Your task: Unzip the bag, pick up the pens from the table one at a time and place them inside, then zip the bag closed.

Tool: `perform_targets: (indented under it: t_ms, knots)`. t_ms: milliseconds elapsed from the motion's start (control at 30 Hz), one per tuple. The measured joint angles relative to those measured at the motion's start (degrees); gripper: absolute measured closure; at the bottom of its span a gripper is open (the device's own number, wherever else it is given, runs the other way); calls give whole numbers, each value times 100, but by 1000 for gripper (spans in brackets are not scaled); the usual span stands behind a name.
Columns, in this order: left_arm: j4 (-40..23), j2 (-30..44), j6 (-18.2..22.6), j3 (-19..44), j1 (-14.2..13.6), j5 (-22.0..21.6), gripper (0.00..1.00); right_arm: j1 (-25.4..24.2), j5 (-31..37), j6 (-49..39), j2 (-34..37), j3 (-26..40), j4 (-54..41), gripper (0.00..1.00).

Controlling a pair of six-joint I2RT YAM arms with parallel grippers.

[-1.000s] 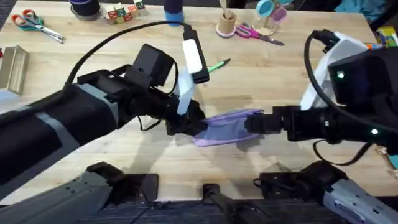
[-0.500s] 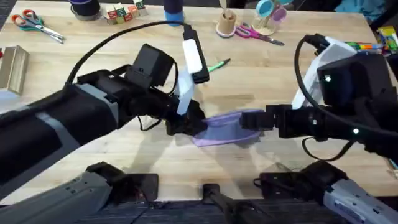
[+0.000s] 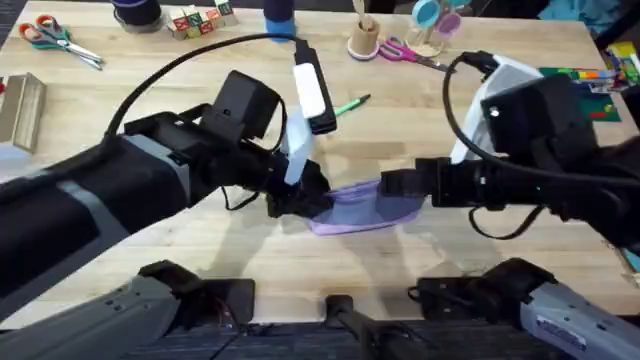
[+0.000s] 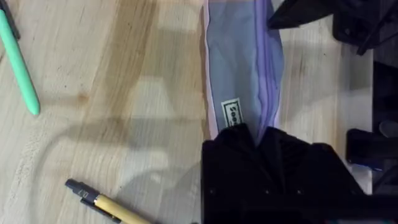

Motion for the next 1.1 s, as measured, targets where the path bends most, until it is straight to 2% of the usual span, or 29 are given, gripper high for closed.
perform_targets:
  t_ms: [300,500,567,800,1100]
  knots:
    - [-2,0,0,0,0,-20,959,0,20,56,333,0,54,468]
    - [15,0,0,0,0,-45,959,13,-28,114,333,0,35,854]
    - [22,-1,0,0,0,-66,959,26,-66,130,333,0,46,938]
    - [24,-2,0,0,-4,-83,959,31,-85,133,278,-2,41,964]
    - [43,0,2,7,-2,-107,960,46,-54,130,-418,-100,-36,966]
